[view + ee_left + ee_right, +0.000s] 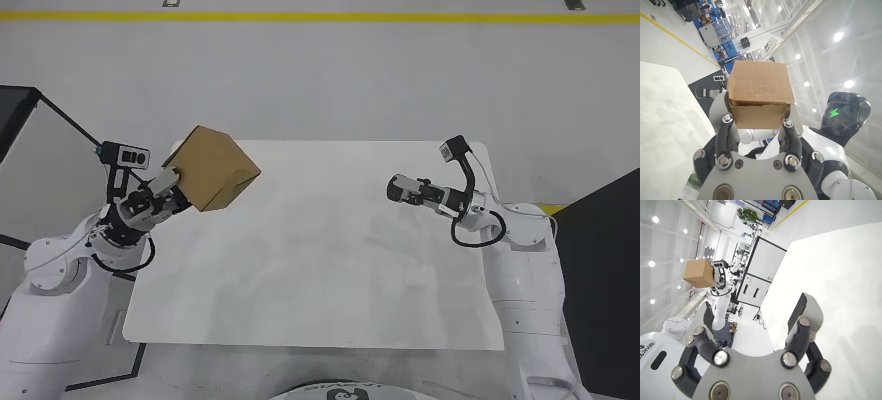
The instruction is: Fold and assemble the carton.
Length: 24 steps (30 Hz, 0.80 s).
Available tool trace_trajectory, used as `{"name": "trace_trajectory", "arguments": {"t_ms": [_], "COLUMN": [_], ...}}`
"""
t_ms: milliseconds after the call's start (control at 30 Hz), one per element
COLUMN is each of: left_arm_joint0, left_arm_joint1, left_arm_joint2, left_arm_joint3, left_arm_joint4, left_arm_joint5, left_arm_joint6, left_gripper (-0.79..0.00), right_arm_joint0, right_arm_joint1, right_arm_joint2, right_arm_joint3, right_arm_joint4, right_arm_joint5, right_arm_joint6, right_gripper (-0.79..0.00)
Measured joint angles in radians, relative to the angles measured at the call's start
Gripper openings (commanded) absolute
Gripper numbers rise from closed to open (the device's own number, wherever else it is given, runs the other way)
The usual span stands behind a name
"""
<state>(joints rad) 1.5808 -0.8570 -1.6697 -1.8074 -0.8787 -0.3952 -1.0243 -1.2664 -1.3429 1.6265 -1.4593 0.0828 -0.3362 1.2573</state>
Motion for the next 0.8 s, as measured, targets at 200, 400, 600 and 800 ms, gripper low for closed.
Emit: {"name": "trace_trajectory", "arguments": {"t_ms": [200,400,600,800], "left_arm_joint0": [-0.001,0.012,0.009,-0.002], "left_arm_joint1": [-0.007,-0.015,-0.030,-0.047], "left_arm_joint2": [-0.031,-0.071,-0.059,0.004], "left_arm_joint3": [-0.018,-0.049,-0.068,-0.086], "left_arm_joint4": [0.098,0.324,0.594,0.793], "left_arm_joint5": [-0.125,-0.324,-0.449,-0.524], "left_arm_joint6": [0.015,0.075,0.186,0.301], "left_gripper": [-0.785,-0.785,-0.785,-0.785], "right_arm_joint0": [0.000,0.000,0.000,0.000], "right_arm_joint1": [0.000,0.000,0.000,0.000], "right_arm_joint2": [0.000,0.000,0.000,0.000], "right_arm_joint3": [0.000,0.000,0.000,0.000], "right_arm_joint4": [0.000,0.000,0.000,0.000], "right_arm_joint5": [0.000,0.000,0.000,0.000], "right_arm_joint6": [0.000,0.000,0.000,0.000], "right_gripper": [0.000,0.000,0.000,0.000]}}
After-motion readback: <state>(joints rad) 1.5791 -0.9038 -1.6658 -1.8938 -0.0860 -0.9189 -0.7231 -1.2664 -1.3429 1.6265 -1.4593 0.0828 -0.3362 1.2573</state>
